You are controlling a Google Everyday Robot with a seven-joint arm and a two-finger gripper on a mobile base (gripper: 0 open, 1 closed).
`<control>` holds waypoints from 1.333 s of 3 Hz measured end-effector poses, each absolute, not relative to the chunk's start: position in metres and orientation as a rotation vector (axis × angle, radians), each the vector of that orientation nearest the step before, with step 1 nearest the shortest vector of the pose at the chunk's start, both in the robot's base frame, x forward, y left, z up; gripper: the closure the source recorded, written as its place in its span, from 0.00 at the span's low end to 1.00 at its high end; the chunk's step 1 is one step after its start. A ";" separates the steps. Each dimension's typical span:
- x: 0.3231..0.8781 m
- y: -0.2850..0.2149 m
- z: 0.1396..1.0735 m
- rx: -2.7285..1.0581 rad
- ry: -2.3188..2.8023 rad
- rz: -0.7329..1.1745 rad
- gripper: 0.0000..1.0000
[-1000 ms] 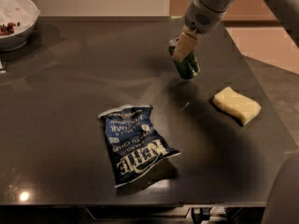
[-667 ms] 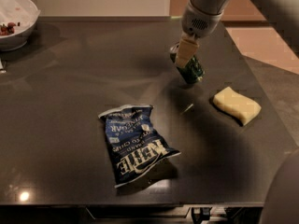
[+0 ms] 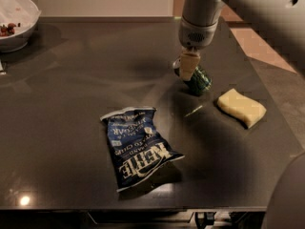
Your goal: Knock green can over
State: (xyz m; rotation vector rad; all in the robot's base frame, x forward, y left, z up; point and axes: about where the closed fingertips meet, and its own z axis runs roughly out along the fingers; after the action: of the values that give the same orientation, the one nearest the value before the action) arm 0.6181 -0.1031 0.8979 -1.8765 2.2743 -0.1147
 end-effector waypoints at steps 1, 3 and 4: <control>0.615 -0.102 0.889 -1.942 2.276 -0.162 0.35; 0.613 -0.095 0.878 -2.012 2.260 -0.173 0.00; 0.611 -0.090 0.869 -2.057 2.241 -0.132 0.00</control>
Offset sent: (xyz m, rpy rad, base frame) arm -0.0110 -0.0001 -0.0168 -0.1257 0.0471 0.0585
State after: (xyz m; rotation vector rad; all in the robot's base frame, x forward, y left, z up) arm 0.6107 -0.0899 0.8693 -2.0574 2.2412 -0.1320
